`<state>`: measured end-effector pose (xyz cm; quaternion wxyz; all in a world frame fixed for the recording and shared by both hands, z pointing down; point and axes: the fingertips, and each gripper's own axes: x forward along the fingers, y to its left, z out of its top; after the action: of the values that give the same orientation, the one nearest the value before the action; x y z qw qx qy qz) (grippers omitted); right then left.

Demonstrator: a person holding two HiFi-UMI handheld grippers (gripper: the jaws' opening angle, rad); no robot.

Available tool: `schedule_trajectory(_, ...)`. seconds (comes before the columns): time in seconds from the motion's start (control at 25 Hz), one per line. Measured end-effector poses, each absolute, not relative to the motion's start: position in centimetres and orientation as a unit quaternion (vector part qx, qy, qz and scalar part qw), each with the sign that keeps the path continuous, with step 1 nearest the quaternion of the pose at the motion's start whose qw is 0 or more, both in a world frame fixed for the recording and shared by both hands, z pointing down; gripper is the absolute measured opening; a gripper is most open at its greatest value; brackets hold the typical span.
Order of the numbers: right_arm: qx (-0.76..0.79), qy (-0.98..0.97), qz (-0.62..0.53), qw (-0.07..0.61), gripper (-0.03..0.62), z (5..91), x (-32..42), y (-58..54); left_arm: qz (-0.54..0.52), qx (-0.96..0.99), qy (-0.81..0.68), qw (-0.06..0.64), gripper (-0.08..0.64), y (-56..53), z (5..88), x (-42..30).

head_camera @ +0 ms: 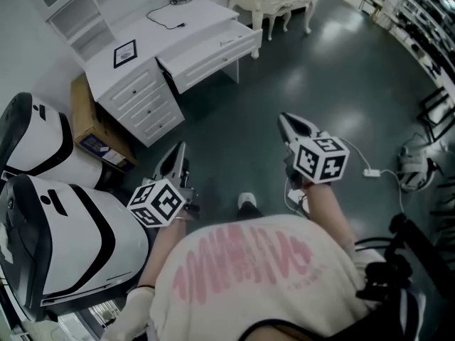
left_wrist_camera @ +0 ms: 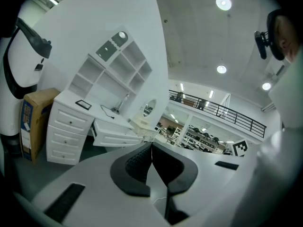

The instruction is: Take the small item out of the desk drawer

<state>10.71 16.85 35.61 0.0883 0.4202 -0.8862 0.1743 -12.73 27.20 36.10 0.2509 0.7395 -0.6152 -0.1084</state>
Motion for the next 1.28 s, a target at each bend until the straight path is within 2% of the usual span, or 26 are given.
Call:
schedule_trajectory(0.48, 0.373, -0.912, 0.148, 0.086, 0.017, 32.8, 7.2, -0.4, -0.132, 0.729, -0.64, 0.204, 0.029, 9.8, 32.9, -14.7)
schedule_trajectory(0.92, 0.382, -0.902, 0.181, 0.094, 0.017, 36.1, 6.3, -9.0, -0.114, 0.741, -0.618, 0.236, 0.029, -0.1, 35.2, -14.9)
schedule_trajectory(1.28, 0.416, -0.885, 0.189, 0.094, 0.017, 35.8, 4.8, -21.0, -0.107, 0.767, -0.58, 0.254, 0.031, -14.8, 35.4, -16.9)
